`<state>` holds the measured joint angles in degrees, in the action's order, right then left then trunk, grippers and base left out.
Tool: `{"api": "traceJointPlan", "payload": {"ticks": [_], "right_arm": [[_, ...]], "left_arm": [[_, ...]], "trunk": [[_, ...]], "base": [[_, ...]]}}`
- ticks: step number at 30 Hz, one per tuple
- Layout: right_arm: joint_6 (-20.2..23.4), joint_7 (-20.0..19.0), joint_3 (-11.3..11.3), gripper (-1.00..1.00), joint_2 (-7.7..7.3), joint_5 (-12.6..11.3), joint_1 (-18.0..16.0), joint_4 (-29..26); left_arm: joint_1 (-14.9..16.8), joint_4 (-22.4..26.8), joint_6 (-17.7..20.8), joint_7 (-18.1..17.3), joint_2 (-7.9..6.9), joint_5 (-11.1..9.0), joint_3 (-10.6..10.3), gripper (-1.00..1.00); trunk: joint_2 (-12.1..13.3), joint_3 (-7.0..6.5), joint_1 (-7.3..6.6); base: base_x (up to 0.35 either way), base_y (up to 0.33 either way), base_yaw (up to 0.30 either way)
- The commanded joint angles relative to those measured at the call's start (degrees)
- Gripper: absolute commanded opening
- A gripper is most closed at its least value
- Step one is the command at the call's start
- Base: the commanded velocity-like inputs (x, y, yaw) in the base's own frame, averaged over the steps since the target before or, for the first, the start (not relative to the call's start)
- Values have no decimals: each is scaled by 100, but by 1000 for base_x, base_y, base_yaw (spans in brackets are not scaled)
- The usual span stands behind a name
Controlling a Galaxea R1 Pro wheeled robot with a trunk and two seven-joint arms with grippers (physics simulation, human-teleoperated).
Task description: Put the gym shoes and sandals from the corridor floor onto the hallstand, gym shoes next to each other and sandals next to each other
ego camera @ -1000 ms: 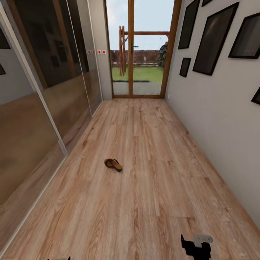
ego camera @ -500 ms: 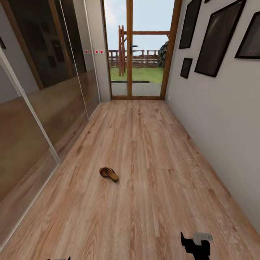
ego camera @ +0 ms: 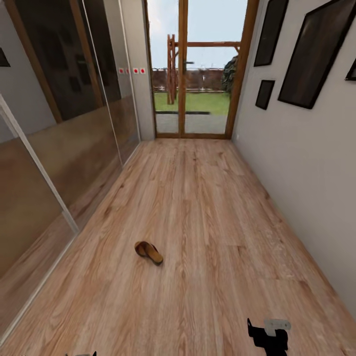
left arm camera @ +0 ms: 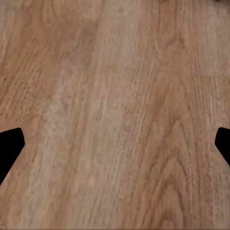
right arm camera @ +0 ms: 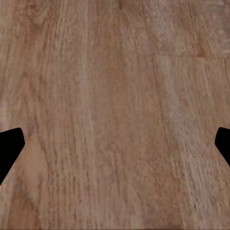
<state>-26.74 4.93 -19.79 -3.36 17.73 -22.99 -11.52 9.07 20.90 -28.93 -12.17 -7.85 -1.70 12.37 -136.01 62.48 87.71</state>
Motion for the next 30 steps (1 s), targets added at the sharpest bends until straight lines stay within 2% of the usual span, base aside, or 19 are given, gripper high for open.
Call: {"api": "traceJointPlan", "payload": {"ticks": [1, 17, 30], "right_arm": [[-17, 30, -25, 100, 1, 61, -3, 7], [-15, 51, -34, 100, -6, 64, -3, 9], [-15, 45, -28, 100, -6, 64, -3, 9]], "left_arm": [[6, -7, -7, -57, 3, -17, 37, 100], [7, -74, -7, -57, 3, -15, 36, 100], [7, -77, -7, -57, 3, -15, 37, 100]], "trunk": [[-2, 4, 1], [-2, 4, 1], [-2, 5, 1]], "base": [[228, -1, 233], [67, 0, 268], [228, -55, 275]]}}
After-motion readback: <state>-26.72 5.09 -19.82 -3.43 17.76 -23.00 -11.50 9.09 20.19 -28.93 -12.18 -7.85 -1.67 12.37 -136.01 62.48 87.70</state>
